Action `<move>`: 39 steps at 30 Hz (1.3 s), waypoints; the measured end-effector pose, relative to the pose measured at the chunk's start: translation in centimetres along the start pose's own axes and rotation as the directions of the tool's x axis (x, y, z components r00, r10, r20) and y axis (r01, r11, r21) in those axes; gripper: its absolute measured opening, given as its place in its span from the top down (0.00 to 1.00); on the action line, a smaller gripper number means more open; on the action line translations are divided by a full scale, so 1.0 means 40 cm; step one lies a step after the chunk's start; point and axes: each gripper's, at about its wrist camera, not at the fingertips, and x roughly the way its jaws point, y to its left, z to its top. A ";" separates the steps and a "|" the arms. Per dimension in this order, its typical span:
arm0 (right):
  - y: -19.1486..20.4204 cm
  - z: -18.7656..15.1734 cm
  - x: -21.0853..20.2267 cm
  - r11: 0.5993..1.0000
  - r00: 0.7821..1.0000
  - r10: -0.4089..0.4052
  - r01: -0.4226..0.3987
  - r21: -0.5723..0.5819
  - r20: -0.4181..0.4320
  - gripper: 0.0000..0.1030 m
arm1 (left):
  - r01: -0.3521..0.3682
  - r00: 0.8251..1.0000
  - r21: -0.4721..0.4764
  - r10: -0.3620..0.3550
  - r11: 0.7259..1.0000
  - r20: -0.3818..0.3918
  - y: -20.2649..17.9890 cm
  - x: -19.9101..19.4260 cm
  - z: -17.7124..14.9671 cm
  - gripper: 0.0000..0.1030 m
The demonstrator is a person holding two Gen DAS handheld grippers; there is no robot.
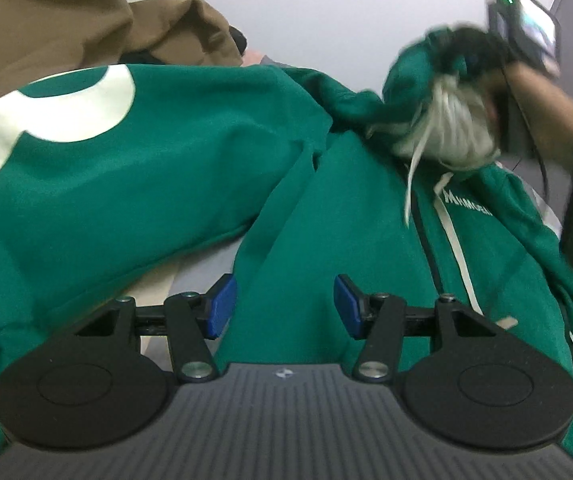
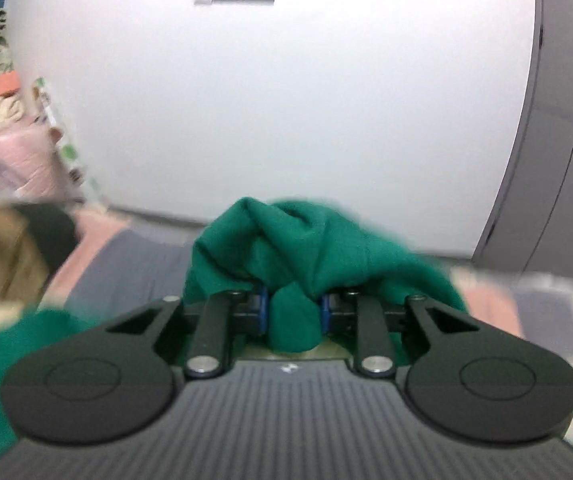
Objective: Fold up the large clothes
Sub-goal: 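Grasp the hood with the right gripper and pull it flat while the left gripper rests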
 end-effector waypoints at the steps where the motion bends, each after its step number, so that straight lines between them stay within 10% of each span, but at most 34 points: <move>1: 0.004 0.034 0.024 1.000 1.000 -0.015 0.015 -0.005 0.019 0.75 | 0.007 1.000 0.000 -0.007 1.000 0.009 0.000 0.011 0.001 0.42; 9: 0.050 0.199 0.218 0.992 0.977 -0.108 0.119 -0.051 0.185 0.75 | 0.072 0.993 -0.079 -0.064 0.994 0.098 0.029 0.094 0.007 0.42; 14: 0.042 0.173 0.327 0.993 0.984 -0.115 0.116 -0.002 0.138 0.72 | 0.058 0.990 -0.062 -0.050 0.996 0.129 0.030 0.108 0.009 0.42; 19: 0.026 0.107 0.360 0.996 0.995 -0.037 0.030 0.083 0.088 0.39 | 0.064 0.987 -0.057 -0.055 0.996 0.152 0.029 0.093 -0.003 0.42; 32: -0.013 -0.055 0.134 0.995 0.998 0.067 -0.067 0.079 0.002 0.32 | 0.110 0.991 -0.107 -0.101 0.988 0.092 0.058 0.029 -0.030 0.42; 39: -0.098 -0.138 -0.169 0.991 0.995 0.093 -0.090 0.095 -0.031 0.32 | 0.106 0.991 -0.055 -0.101 0.993 0.086 0.031 -0.043 -0.078 0.41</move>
